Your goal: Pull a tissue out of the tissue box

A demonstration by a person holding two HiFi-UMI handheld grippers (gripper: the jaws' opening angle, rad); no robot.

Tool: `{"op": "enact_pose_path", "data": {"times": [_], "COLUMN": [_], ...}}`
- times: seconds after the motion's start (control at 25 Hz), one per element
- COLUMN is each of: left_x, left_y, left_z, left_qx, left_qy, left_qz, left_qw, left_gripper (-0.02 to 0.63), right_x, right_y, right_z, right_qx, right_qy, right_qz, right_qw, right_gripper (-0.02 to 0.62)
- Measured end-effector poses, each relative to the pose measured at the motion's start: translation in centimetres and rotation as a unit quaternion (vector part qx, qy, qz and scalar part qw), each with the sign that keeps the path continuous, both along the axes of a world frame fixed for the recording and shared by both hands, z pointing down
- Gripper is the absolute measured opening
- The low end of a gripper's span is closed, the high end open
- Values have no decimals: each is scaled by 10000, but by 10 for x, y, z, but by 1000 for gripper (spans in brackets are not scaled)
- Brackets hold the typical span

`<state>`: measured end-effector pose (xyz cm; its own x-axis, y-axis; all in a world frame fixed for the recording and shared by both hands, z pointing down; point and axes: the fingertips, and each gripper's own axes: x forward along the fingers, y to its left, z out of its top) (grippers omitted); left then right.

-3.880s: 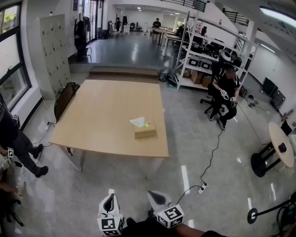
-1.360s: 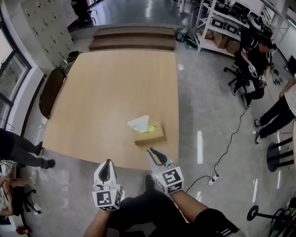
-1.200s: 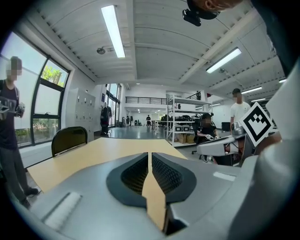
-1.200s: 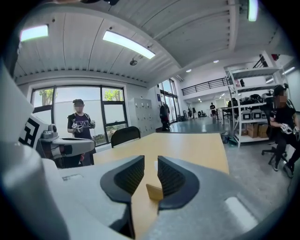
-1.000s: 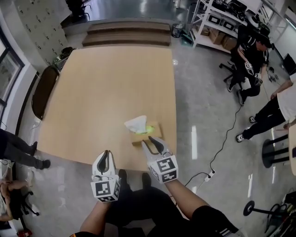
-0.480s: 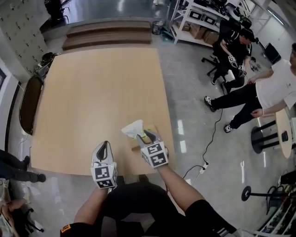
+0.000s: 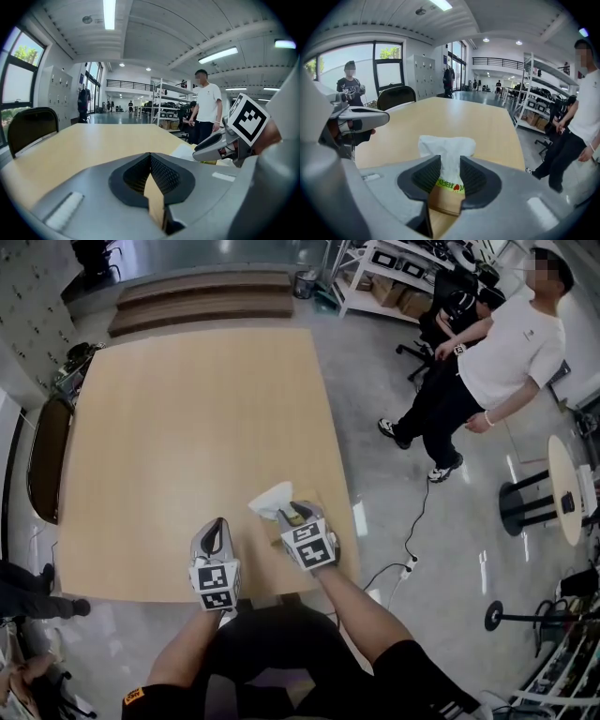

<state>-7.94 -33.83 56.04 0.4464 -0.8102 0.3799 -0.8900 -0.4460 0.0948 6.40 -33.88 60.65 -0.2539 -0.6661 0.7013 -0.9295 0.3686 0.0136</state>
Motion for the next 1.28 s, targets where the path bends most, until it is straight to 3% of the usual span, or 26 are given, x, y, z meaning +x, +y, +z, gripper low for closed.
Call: {"op": "enact_pose_path", "data": {"times": [0.12,0.2,0.4,0.56,0.8,1.08,1.28], "left_x": [-1,-1,2,2,-3,17,6], "left_y": [-3,-5,-5,-2,7,34,59], "left_z": [2,4,6,-4,-23,-38,-53], "left_qx": [-28,-28,-109,-72,-96,50,87], "left_qy": [-39,-48,119,331,972,1247,1213], "left_qz": [55,108,237,318,513,1080,1052], "left_qw": [10000,9999,9996,9989,9939,9863,9870], "left_gripper": [18,18,18,18,18,18,18], "right_x": [1,2,5,14,9,2,-17], "right_y": [0,-1,-4,-3,11,59,103], "right_z": [5,7,-3,-39,-105,-119,-119], "right_qx": [-33,-10,102,572,1296,1449,1400], "right_qy": [114,194,65,-150,-525,-741,-874], "right_qz": [78,100,357,719,1177,1493,1384], "right_qw": [9999,9998,9993,9957,9831,9753,9765], "right_gripper": [73,6,0,0,0,0,-1]}}
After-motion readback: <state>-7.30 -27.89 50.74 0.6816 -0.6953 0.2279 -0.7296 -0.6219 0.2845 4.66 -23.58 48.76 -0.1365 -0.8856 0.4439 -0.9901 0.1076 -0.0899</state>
